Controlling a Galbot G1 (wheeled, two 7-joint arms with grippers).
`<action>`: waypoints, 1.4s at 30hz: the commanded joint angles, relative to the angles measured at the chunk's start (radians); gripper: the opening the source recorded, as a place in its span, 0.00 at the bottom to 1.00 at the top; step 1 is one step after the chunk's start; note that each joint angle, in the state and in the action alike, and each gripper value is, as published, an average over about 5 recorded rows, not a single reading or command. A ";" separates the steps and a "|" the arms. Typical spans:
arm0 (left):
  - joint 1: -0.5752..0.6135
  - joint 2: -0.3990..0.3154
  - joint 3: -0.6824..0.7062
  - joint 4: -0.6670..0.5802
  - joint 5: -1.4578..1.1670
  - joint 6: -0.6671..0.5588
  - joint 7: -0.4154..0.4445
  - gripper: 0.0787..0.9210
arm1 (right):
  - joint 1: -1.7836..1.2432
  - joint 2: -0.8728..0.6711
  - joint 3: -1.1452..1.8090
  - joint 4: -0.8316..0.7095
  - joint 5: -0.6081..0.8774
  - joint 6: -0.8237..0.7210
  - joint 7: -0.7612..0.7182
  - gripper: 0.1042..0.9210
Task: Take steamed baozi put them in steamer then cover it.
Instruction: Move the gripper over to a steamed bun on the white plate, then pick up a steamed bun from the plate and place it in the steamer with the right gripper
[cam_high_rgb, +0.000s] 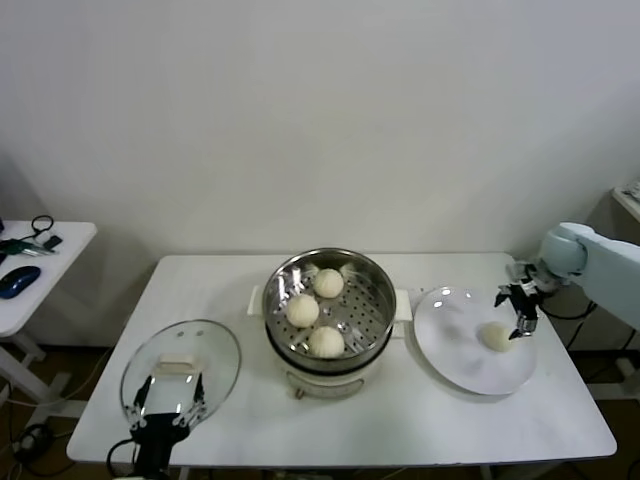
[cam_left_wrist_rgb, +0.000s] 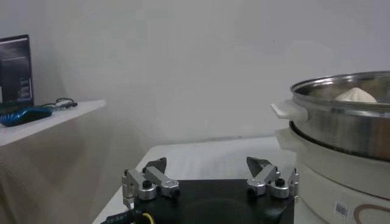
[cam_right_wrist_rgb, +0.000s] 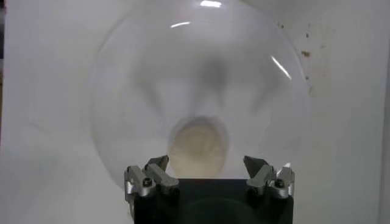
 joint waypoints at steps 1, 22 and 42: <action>0.001 -0.001 0.000 0.002 0.000 0.000 0.000 0.88 | -0.118 0.031 0.105 -0.087 -0.048 -0.013 0.009 0.88; 0.001 -0.003 0.002 -0.003 0.002 0.001 -0.001 0.88 | -0.135 0.040 0.127 -0.049 -0.088 -0.041 0.018 0.75; 0.002 0.016 -0.003 -0.010 -0.003 0.012 0.001 0.88 | 0.938 0.156 -0.565 0.473 0.530 -0.133 -0.038 0.69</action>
